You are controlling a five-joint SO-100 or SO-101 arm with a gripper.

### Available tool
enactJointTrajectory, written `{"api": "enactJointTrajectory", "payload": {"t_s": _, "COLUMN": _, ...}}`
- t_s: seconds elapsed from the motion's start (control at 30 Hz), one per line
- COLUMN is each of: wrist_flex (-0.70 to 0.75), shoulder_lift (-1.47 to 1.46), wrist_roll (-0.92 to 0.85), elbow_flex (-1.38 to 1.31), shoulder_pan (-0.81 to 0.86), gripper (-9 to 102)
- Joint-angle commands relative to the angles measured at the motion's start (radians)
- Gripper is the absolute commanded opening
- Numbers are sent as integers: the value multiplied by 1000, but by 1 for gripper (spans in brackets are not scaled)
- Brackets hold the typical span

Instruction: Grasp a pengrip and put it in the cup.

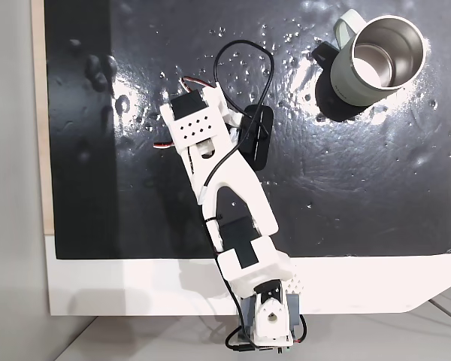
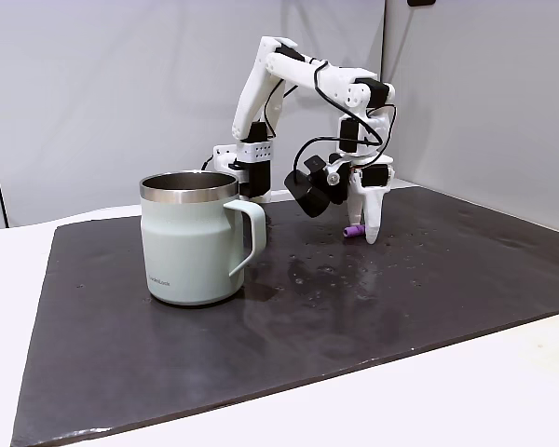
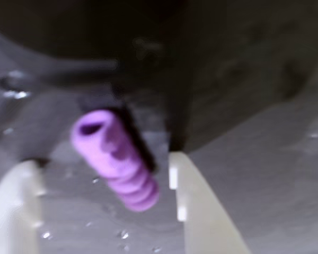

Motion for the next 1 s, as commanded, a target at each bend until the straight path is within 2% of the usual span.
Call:
{"api": "enactJointTrajectory", "payload": {"t_s": 0.0, "wrist_flex": -5, "shoulder_lift": 2, "wrist_roll": -14, "elbow_flex": -44, "shoulder_pan": -6, "gripper": 15}}
{"api": "enactJointTrajectory", "payload": {"t_s": 0.3, "wrist_flex": 29, "shoulder_lift": 3, "wrist_roll": -15, "elbow_flex": -44, "shoulder_pan": 9, "gripper": 0}}
{"api": "enactJointTrajectory", "payload": {"t_s": 0.57, "wrist_flex": 63, "shoulder_lift": 129, "wrist_roll": -26, "elbow_flex": -55, "shoulder_pan": 40, "gripper": 0}}
{"api": "enactJointTrajectory", "payload": {"t_s": 0.73, "wrist_flex": 235, "shoulder_lift": 209, "wrist_roll": -63, "elbow_flex": -235, "shoulder_pan": 54, "gripper": 0}}
{"api": "enactJointTrajectory", "payload": {"t_s": 0.97, "wrist_flex": 264, "shoulder_lift": 423, "wrist_roll": -163, "elbow_flex": -253, "shoulder_pan": 71, "gripper": 0}}
